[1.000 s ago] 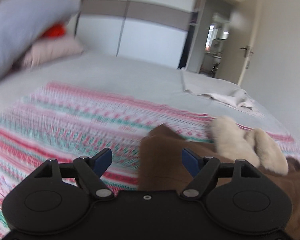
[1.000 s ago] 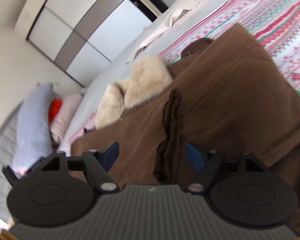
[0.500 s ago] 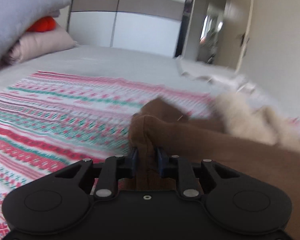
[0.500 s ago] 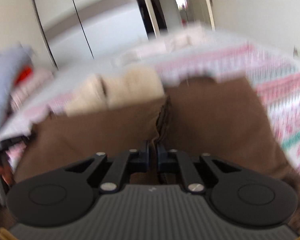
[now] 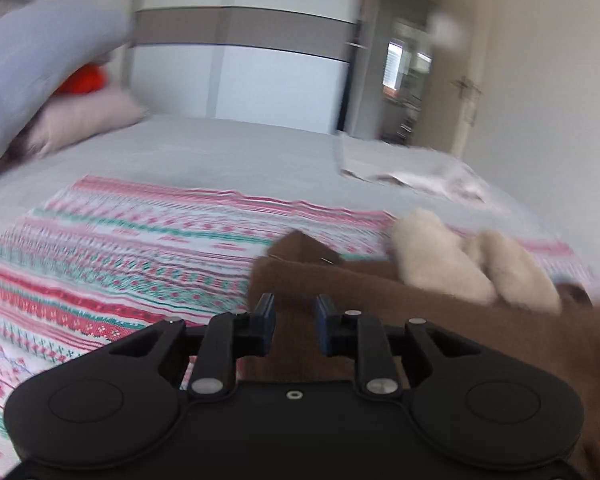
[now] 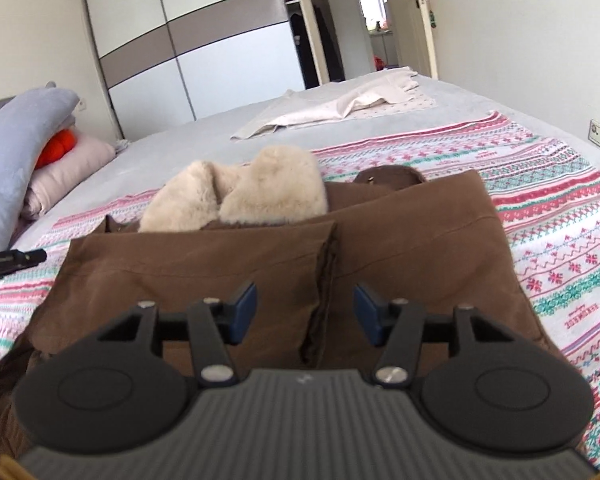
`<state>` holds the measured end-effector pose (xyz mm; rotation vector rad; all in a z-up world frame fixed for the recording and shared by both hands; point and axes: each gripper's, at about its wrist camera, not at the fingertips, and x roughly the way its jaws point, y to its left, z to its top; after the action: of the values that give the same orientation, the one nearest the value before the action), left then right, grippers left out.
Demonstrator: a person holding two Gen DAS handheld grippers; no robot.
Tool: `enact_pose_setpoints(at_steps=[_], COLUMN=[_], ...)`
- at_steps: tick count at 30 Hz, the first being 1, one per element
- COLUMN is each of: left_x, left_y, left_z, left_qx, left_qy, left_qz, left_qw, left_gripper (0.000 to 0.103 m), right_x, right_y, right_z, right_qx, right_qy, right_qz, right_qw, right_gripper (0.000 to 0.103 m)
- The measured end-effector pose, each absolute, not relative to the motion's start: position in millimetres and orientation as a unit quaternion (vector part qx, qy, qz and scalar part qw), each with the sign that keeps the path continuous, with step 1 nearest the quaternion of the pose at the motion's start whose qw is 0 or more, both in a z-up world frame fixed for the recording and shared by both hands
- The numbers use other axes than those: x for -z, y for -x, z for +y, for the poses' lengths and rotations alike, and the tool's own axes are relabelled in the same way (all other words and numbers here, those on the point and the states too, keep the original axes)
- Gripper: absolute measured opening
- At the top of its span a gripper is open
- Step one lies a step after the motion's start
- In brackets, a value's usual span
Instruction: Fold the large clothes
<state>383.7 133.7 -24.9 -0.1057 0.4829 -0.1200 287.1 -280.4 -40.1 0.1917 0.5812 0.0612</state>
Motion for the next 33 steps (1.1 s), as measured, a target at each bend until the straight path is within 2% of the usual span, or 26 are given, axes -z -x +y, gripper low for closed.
enact_pose_setpoints(at_steps=[3, 9, 15, 17, 20, 24, 26, 28, 31, 32, 33], left_x=[30.2, 90.8, 95.6, 98.5, 97.0, 85.9, 76.8, 67.8, 55.0, 51.1, 46.3], left_y=[-365.0, -351.4, -352.8, -355.3, -359.6, -348.4, -337.1, -321.6, -296.4, -288.3, -279.6], left_z=[117.0, 117.7, 131.4, 135.5, 157.8, 158.8, 157.1, 154.7, 150.7, 149.0, 148.3], left_qx=[0.101, 0.023, -0.008, -0.050, -0.055, -0.036, -0.037, -0.032, -0.017, -0.017, -0.017], left_qy=[0.010, -0.085, -0.059, -0.055, 0.009, 0.023, 0.024, 0.029, 0.031, 0.033, 0.032], left_qz=[0.255, 0.275, 0.276, 0.284, 0.303, 0.288, 0.283, 0.273, 0.272, 0.272, 0.274], left_qw=[0.962, 0.958, 0.959, 0.956, 0.951, 0.957, 0.958, 0.961, 0.962, 0.962, 0.961], left_gripper=[0.025, 0.022, 0.025, 0.022, 0.022, 0.024, 0.035, 0.056, 0.069, 0.070, 0.075], right_x=[41.5, 62.0, 60.2, 58.9, 61.3, 55.0, 47.3, 38.2, 23.1, 17.8, 12.4], right_y=[-291.4, -297.8, -294.8, -291.8, -290.3, -282.2, -274.4, -264.5, -245.0, -237.7, -229.7], right_z=[-269.6, -244.0, -236.3, -235.5, -233.6, -239.3, -245.4, -251.6, -260.0, -263.0, -266.0], right_qx=[-0.045, -0.047, -0.056, -0.062, -0.059, -0.064, -0.065, -0.067, -0.070, -0.073, -0.077], right_qy=[-0.078, -0.003, 0.004, 0.001, 0.018, 0.019, 0.011, 0.007, 0.006, 0.004, 0.003], right_qz=[0.294, 0.321, 0.319, 0.322, 0.332, 0.330, 0.326, 0.321, 0.308, 0.304, 0.301], right_qw=[0.952, 0.946, 0.946, 0.945, 0.941, 0.941, 0.943, 0.945, 0.949, 0.950, 0.951], right_gripper=[0.041, 0.041, 0.041, 0.042, 0.050, 0.058, 0.062, 0.069, 0.083, 0.087, 0.089])
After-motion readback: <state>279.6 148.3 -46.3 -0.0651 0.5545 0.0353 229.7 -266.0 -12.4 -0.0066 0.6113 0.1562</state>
